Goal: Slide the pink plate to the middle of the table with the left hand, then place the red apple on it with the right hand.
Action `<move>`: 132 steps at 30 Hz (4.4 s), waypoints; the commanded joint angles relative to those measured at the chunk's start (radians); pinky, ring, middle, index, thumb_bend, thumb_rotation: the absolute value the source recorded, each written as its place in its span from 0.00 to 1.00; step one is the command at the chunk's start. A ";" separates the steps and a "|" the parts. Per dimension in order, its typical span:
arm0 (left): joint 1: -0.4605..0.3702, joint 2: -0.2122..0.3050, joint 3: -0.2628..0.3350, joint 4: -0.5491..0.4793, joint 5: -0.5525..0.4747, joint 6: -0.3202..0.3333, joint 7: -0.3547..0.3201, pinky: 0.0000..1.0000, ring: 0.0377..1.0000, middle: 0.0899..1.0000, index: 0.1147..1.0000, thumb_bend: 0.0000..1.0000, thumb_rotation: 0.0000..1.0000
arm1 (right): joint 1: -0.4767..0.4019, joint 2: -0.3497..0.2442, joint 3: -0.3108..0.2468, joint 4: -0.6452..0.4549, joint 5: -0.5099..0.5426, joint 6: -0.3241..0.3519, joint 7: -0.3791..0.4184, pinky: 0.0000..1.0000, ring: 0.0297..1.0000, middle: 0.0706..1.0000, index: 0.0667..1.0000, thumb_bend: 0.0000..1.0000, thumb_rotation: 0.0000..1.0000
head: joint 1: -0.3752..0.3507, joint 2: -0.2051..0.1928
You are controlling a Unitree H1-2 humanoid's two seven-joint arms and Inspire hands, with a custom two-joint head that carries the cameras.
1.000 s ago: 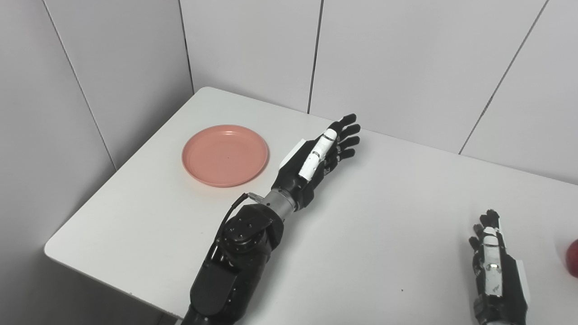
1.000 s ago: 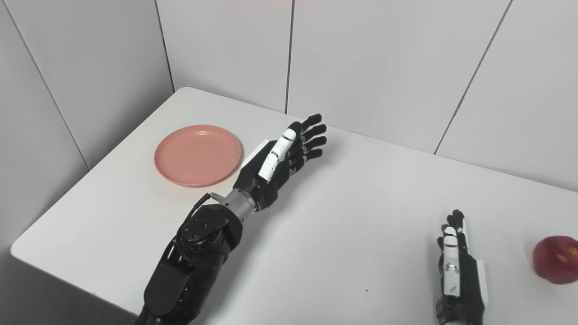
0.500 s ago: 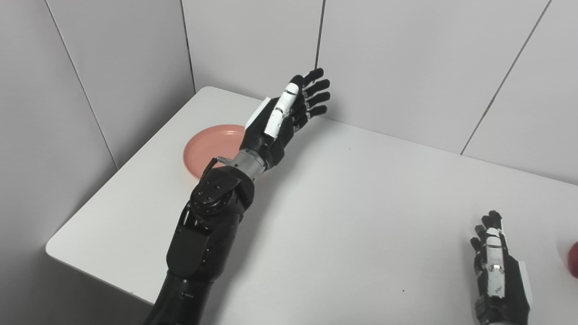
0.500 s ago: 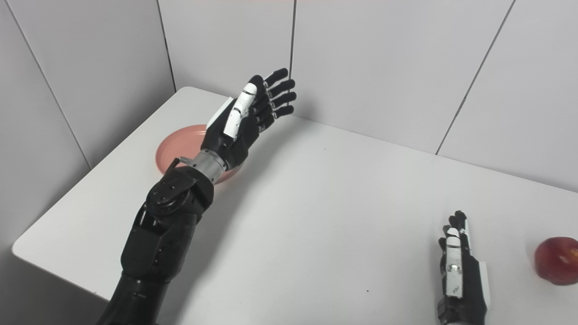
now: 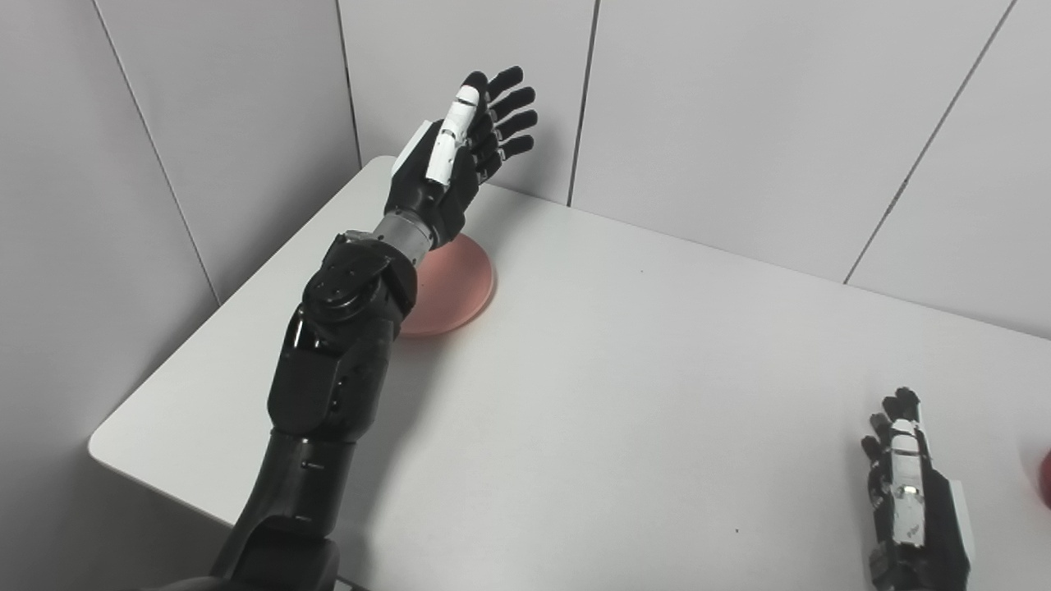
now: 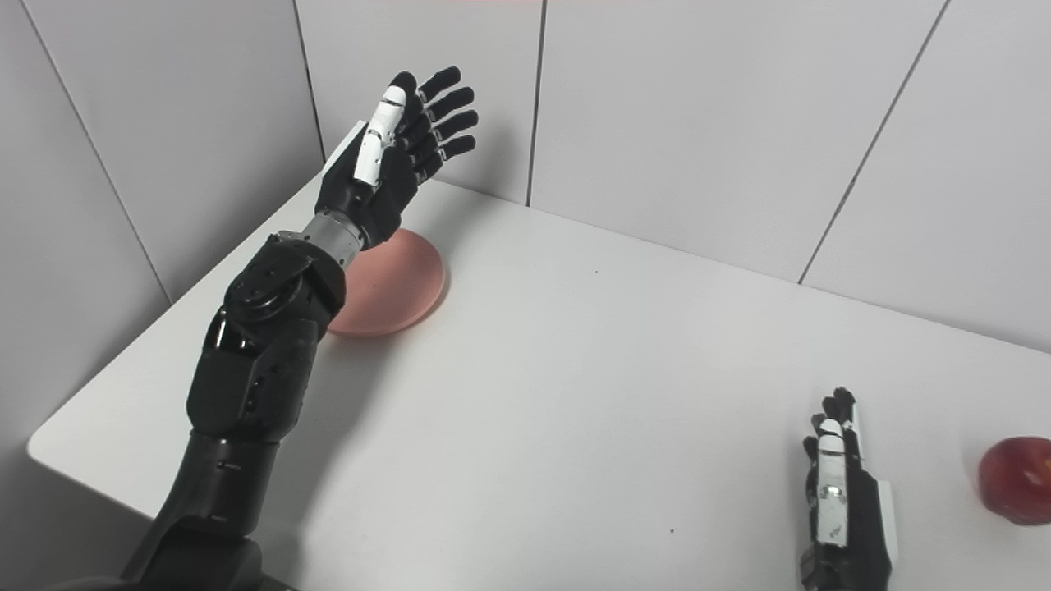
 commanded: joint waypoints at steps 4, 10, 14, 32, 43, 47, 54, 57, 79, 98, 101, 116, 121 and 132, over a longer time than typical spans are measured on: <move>-0.071 0.062 0.045 0.043 -0.016 -0.056 -0.014 0.85 0.87 0.88 0.85 0.40 1.00 | -0.026 0.001 -0.007 -0.037 0.013 -0.028 0.008 1.00 1.00 1.00 1.00 0.02 1.00 | 0.002 0.001; -0.084 0.091 0.089 0.100 -0.010 -0.061 -0.001 0.84 0.86 0.85 0.83 0.38 1.00 | -0.024 -0.004 -0.005 -0.038 0.010 -0.030 0.012 1.00 1.00 1.00 1.00 0.02 1.00 | 0.007 -0.001; -0.083 0.108 0.116 0.156 -0.007 -0.105 -0.006 0.84 0.86 0.85 0.82 0.36 1.00 | -0.024 -0.007 -0.004 -0.032 0.009 -0.041 0.013 1.00 1.00 1.00 1.00 0.02 1.00 | 0.010 -0.002; -0.083 0.219 0.234 0.423 -0.085 -0.186 -0.055 0.88 0.88 0.88 0.86 0.32 1.00 | -0.022 -0.007 -0.005 -0.036 0.003 -0.023 0.011 1.00 1.00 1.00 1.00 0.02 1.00 | 0.016 -0.009; -0.080 0.250 0.250 0.514 -0.100 -0.216 -0.064 0.90 0.88 0.88 0.87 0.31 1.00 | -0.019 -0.010 -0.005 -0.040 0.009 -0.026 0.016 1.00 1.00 1.00 1.00 0.01 1.00 | 0.021 -0.003; -0.075 0.255 0.251 0.528 -0.108 -0.216 -0.073 0.89 0.88 0.88 0.86 0.31 1.00 | -0.018 -0.007 -0.006 -0.052 0.006 -0.007 0.010 1.00 1.00 1.00 1.00 0.02 1.00 | 0.022 -0.003; -0.073 0.255 0.255 0.576 -0.109 -0.230 -0.092 0.90 0.89 0.88 0.87 0.32 1.00 | -0.016 -0.006 -0.007 -0.062 0.004 0.007 0.006 1.00 1.00 1.00 1.00 0.02 1.00 | 0.024 0.001; -0.070 0.257 0.259 0.608 -0.114 -0.234 -0.104 0.90 0.89 0.89 0.88 0.33 1.00 | -0.014 -0.005 -0.008 -0.072 0.006 0.016 0.006 1.00 1.00 1.00 1.00 0.02 1.00 | 0.022 0.004; -0.043 0.256 0.237 0.725 -0.097 -0.286 -0.117 0.88 0.87 0.87 0.85 0.35 1.00 | -0.010 -0.007 -0.009 -0.093 0.006 0.028 0.007 1.00 1.00 1.00 1.00 0.03 1.00 | 0.022 0.016; 0.002 0.240 0.182 0.735 -0.094 -0.329 -0.158 0.86 0.87 0.87 0.84 0.35 1.00 | -0.006 -0.005 -0.007 -0.114 -0.005 0.046 0.000 1.00 1.00 1.00 1.00 0.02 1.00 | 0.021 0.027; 0.000 0.235 0.182 0.748 -0.102 -0.331 -0.156 0.85 0.87 0.87 0.84 0.35 1.00 | -0.006 -0.008 -0.006 -0.111 -0.011 0.042 -0.001 1.00 1.00 1.00 1.00 0.02 1.00 | 0.021 0.028; 0.014 0.217 0.165 0.744 -0.088 -0.366 -0.147 0.90 0.90 0.90 0.88 0.37 1.00 | -0.005 -0.006 -0.009 -0.119 -0.008 0.062 -0.002 1.00 1.00 1.00 1.00 0.03 1.00 | 0.020 0.030; 0.013 0.203 0.172 0.735 -0.095 -0.357 -0.130 0.92 0.91 0.91 0.89 0.34 1.00 | -0.006 -0.006 -0.011 -0.112 -0.003 0.051 -0.001 1.00 1.00 1.00 1.00 0.04 1.00 | 0.019 0.031; 0.026 0.176 0.167 0.665 -0.096 -0.314 -0.094 0.93 0.93 0.92 0.90 0.33 1.00 | -0.004 -0.008 -0.007 -0.114 -0.007 0.041 0.002 1.00 1.00 1.00 1.00 0.05 1.00 | 0.015 0.034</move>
